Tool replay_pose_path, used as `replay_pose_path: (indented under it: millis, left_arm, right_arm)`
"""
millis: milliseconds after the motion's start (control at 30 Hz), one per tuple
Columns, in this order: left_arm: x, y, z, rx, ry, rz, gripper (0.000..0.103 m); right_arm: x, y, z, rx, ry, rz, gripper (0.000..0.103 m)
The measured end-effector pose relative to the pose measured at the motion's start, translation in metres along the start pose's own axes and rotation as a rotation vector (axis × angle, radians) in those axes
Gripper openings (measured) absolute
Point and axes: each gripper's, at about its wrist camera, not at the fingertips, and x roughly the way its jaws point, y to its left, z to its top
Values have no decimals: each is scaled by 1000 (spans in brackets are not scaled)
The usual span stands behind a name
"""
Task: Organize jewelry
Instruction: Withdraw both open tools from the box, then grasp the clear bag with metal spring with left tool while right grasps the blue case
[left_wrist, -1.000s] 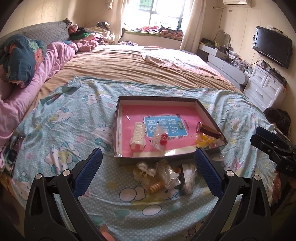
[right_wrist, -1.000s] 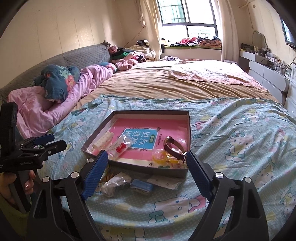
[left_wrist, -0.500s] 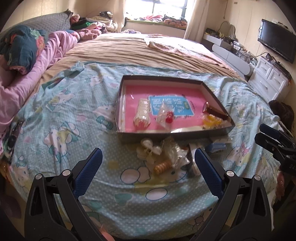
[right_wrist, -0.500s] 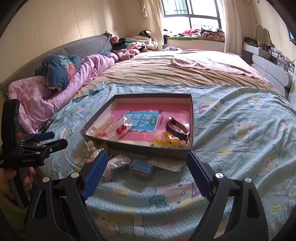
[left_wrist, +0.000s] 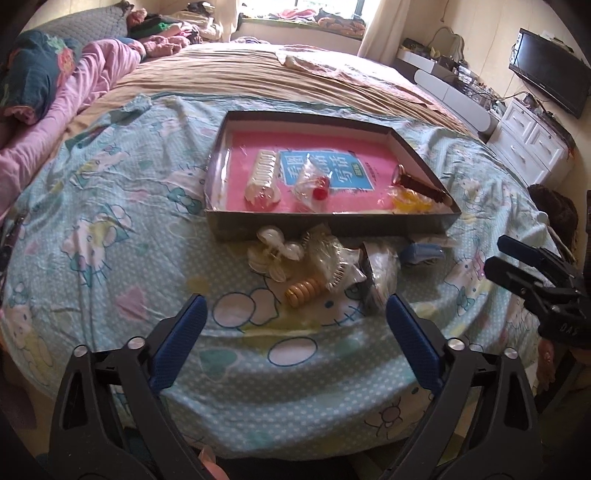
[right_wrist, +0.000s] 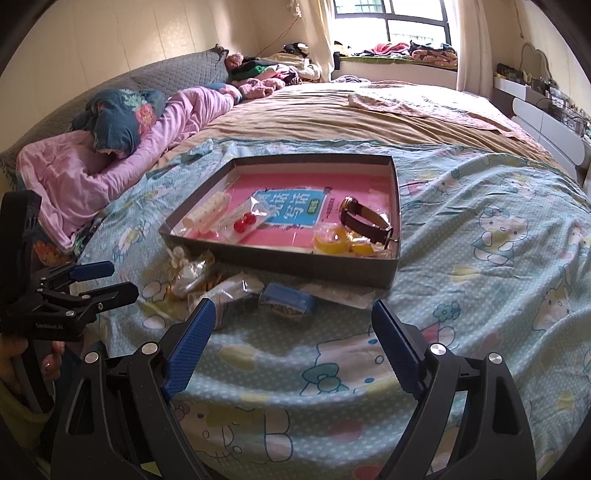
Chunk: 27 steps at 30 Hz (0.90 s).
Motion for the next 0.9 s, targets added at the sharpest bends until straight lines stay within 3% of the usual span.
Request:
replay_pose_path:
  millis: [167,333,900]
  left_arm:
    - [3,-7,-1,0,8,-42,68]
    - [14,-15,0,-14,35,-103,36]
    - [57,-15,18,-132,95,-137,36]
  right_arm:
    - [10,0,-7,-8,27,-12,85]
    - [21,-3,-16,-2,60,-19,85]
    - [38,-2,-24,9,88,9,79]
